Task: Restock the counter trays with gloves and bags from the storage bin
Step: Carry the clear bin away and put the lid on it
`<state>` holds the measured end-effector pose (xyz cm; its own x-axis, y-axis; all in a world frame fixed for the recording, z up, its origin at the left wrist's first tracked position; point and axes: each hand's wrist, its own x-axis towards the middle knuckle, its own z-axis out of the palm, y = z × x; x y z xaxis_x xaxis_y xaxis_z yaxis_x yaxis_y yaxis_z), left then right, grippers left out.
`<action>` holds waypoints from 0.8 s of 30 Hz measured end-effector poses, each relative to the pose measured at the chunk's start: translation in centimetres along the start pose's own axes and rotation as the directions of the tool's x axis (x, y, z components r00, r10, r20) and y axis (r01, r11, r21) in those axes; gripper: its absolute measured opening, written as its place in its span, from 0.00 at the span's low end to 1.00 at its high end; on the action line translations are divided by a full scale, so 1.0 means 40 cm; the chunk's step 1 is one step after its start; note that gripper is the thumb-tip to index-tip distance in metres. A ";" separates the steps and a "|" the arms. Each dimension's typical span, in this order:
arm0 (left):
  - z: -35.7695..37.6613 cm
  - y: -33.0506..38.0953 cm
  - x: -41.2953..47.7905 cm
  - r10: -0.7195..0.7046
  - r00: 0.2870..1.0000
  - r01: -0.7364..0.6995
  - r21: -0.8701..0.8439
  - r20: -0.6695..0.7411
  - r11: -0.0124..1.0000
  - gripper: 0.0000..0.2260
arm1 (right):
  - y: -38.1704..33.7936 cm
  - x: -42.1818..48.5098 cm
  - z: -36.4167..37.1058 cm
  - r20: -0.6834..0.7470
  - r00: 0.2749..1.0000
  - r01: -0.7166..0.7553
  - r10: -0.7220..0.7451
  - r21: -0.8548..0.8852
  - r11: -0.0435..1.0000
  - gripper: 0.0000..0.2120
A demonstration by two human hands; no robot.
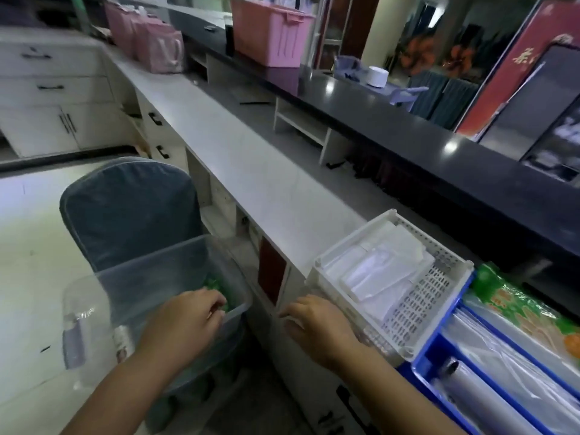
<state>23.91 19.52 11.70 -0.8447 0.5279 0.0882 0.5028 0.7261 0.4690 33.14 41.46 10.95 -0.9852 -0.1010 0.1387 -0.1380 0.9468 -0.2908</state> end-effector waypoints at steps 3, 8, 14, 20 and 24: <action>-0.045 -0.110 -0.002 -0.001 1.000 0.001 -0.018 0.026 1.000 0.06 | -0.079 0.060 0.046 0.002 0.999 -0.036 0.036 0.003 0.999 0.11; -0.132 -0.353 -0.006 0.013 0.997 -0.017 0.054 0.080 0.998 0.08 | -0.249 0.186 0.190 0.034 0.987 -0.160 0.159 0.034 0.987 0.12; -0.228 -0.591 -0.014 -0.044 0.988 0.038 0.044 0.145 0.998 0.08 | -0.413 0.298 0.338 0.115 0.965 -0.248 0.236 0.103 0.963 0.12; -0.216 -0.693 0.037 -0.042 0.980 0.043 0.000 0.193 0.999 0.10 | -0.452 0.349 0.394 0.152 0.944 -0.311 0.294 0.109 0.944 0.12; -0.172 -0.728 0.096 -0.015 0.979 0.013 0.011 0.205 1.000 0.09 | -0.422 0.395 0.430 0.209 0.921 -0.353 0.327 0.097 0.931 0.13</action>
<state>4.77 -2.63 4.44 -0.7968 0.5957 -0.1011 0.4935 0.7381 0.4600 18.13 18.64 1.78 -0.9743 0.1531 -0.1653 0.2093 0.8870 -0.4116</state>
